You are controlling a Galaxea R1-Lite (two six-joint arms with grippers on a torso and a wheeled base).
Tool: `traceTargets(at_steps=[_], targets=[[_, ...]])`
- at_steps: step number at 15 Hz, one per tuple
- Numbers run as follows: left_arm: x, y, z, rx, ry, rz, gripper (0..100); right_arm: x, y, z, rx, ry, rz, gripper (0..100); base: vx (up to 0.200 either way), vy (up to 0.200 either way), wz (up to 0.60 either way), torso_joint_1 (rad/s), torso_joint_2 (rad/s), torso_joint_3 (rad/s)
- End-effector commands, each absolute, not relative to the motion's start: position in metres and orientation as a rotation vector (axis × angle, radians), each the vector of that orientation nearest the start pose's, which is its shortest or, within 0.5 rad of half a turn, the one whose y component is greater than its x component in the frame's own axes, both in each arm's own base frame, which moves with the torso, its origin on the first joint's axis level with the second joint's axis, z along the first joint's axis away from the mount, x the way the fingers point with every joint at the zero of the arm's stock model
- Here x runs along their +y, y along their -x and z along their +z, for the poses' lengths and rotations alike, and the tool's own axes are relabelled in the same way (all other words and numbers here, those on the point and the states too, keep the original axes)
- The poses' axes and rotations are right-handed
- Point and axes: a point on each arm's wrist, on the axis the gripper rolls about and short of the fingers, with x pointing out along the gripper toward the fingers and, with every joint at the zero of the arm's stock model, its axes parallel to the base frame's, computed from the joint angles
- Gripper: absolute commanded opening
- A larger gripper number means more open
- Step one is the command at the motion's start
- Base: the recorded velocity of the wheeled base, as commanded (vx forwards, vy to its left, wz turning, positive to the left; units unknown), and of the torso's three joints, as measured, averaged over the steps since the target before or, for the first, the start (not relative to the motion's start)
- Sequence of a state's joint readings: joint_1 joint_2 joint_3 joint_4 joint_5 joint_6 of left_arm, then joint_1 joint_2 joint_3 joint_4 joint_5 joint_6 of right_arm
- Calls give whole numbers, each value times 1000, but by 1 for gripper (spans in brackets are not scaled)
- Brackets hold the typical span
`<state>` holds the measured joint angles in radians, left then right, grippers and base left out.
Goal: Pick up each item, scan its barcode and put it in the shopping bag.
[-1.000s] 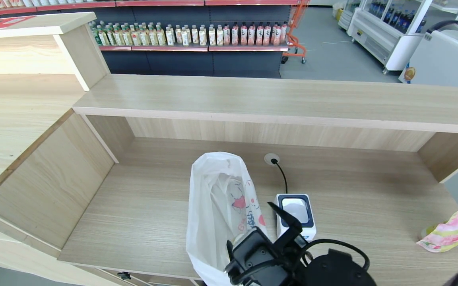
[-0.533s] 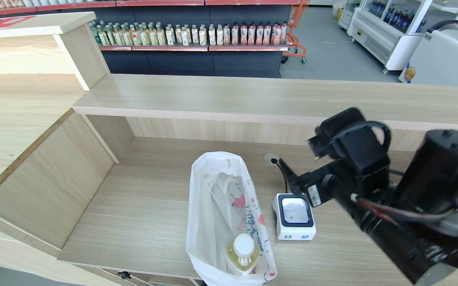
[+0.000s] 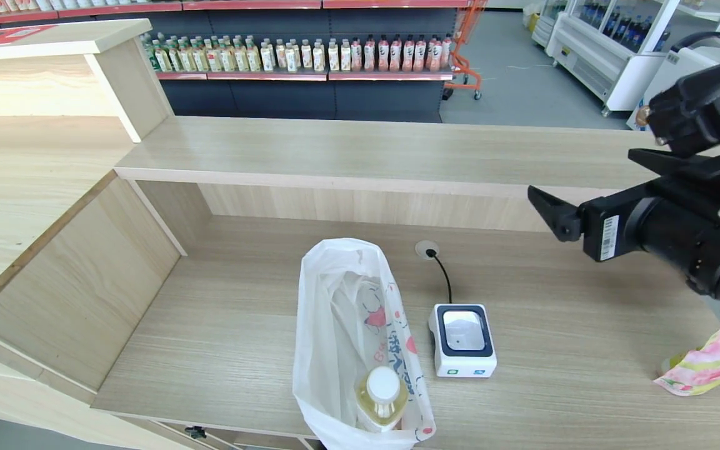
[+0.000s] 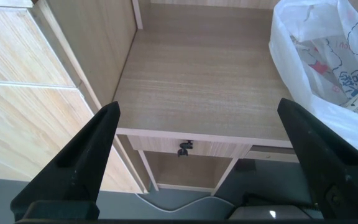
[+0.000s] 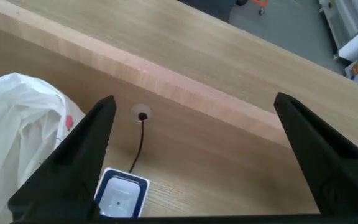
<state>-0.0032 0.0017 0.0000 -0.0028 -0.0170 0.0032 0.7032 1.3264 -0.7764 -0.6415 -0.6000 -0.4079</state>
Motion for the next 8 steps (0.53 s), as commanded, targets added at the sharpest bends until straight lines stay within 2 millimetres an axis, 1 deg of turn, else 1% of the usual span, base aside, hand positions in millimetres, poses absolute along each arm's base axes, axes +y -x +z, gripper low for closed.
traceTargets(at_steps=[1,3,4,5,6,7,8], targets=[[0,23,76,-2,-3,-20,100,92,-180,288,-61,279,-13,100,0,0,0,0,0,0],[0,23,76,-2,-3,-20,100,61,-194,291,72,137,-119,100,0,0,0,0,0,0],[0,23,76,-2,-3,-20,100,39,-196,285,178,75,-145,100,0,0,0,0,0,0],[0,23,76,-2,-3,-20,100,18,-188,280,260,27,-162,100,0,0,0,0,0,0],[0,23,76,-2,-3,-20,100,3,-182,274,317,-8,-215,100,0,0,0,0,0,0],[0,23,76,-2,-3,-20,100,-6,-176,269,351,-60,-263,100,0,0,0,0,0,0],[0,23,76,-2,-3,-20,100,-9,-167,263,391,-104,-296,100,0,0,0,0,0,0]])
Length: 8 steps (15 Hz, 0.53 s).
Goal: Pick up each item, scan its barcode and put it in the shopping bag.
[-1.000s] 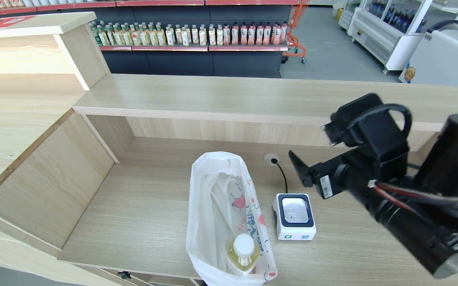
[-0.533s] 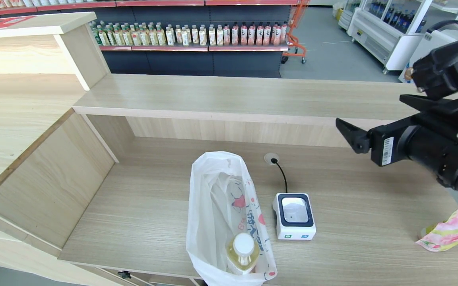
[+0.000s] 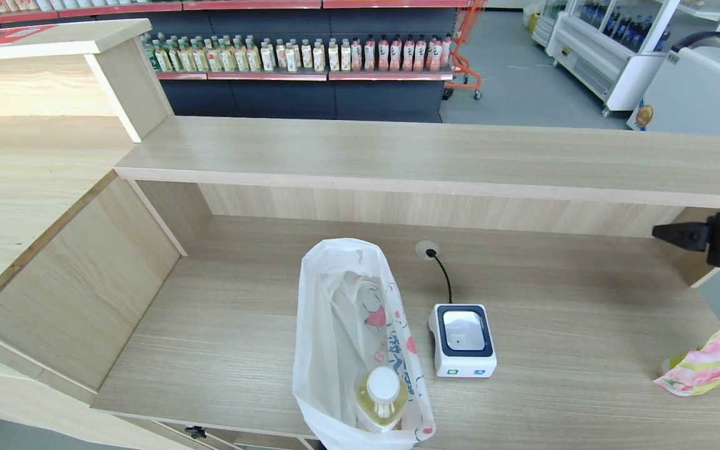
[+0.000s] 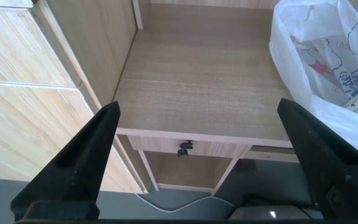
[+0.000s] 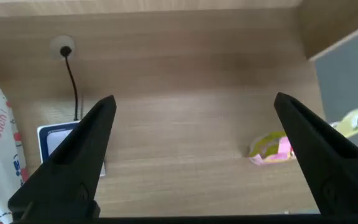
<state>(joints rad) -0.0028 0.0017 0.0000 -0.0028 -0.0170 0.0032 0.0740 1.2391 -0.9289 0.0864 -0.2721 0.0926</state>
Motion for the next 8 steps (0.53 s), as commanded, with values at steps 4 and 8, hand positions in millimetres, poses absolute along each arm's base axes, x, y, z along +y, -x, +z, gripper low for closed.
traceTargets(at_steps=[4,8], targets=[[0,23,76,-2,-3,-20,100,-11,-142,239,477,-188,-330,100,0,0,0,0,0,0],[0,23,76,-2,-3,-20,100,-11,-143,257,394,-138,-152,100,0,0,0,0,0,0]])
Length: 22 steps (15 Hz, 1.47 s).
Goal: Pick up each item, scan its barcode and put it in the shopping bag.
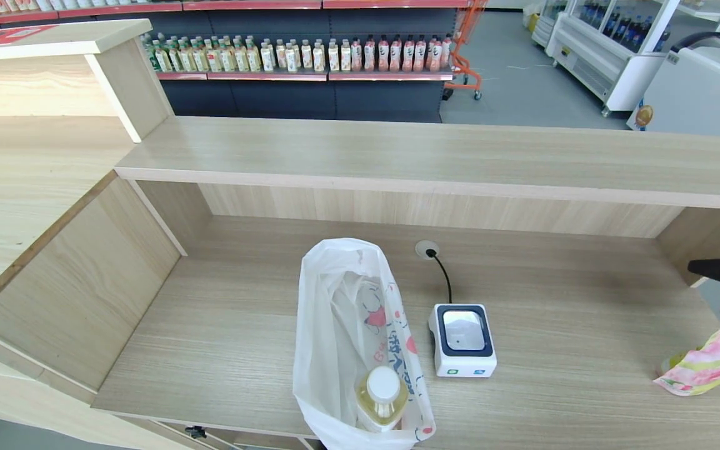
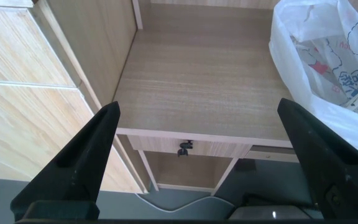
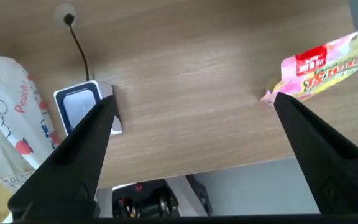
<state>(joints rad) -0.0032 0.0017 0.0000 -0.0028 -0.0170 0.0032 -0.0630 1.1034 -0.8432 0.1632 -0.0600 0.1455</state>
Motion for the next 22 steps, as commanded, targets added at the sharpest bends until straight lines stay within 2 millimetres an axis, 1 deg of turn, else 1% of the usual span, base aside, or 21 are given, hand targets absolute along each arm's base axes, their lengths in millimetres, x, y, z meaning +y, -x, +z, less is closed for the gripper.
traceTargets(at_steps=[1,3,4,10,18,22], targets=[[0,23,76,-2,-3,-20,100,-11,-142,259,372,-126,-135,100,0,0,0,0,0,0],[0,23,76,-2,-3,-20,100,-9,-137,261,336,-87,-91,100,0,0,0,0,0,0],[0,23,76,-2,-3,-20,100,-8,-134,258,341,-51,-74,100,0,0,0,0,0,0],[0,23,76,-2,-3,-20,100,-8,-133,241,397,-47,-79,100,0,0,0,0,0,0],[0,23,76,-2,2,-18,100,-9,-135,239,406,-49,-89,100,0,-200,0,4,2,5],[0,23,76,-2,2,-18,100,-7,-128,229,426,-58,-82,100,0,-200,0,1,2,2]])
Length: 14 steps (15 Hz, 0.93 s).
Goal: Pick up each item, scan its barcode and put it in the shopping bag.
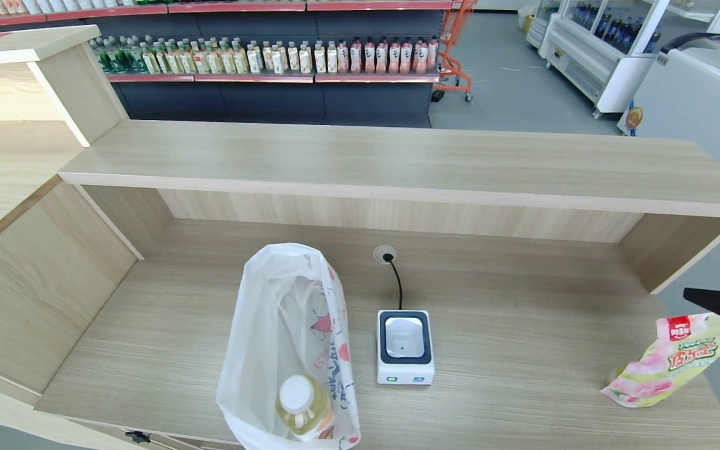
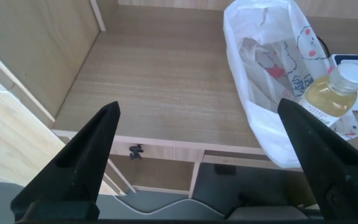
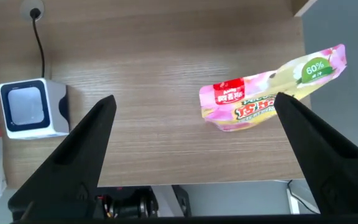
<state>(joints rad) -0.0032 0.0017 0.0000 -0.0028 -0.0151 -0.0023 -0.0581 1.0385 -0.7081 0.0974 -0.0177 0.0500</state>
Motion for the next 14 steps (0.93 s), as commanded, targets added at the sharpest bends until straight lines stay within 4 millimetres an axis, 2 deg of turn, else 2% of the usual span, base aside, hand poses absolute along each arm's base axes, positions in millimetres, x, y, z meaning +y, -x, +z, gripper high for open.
traceTargets(at_steps=[1,2,11,14], targets=[[0,23,76,-1,5,-20,100,-7,-127,229,425,-58,-80,100,0,0,0,0,0,0],[0,23,76,-1,8,-20,100,-7,-126,229,423,-58,-80,100,0,0,0,0,0,0],[0,23,76,-2,3,-18,100,-8,-129,229,416,-76,-87,100,-200,0,0,3,2,2],[0,23,76,-2,-8,-23,100,-13,-141,229,398,-107,-124,100,-200,0,0,2,4,2]])
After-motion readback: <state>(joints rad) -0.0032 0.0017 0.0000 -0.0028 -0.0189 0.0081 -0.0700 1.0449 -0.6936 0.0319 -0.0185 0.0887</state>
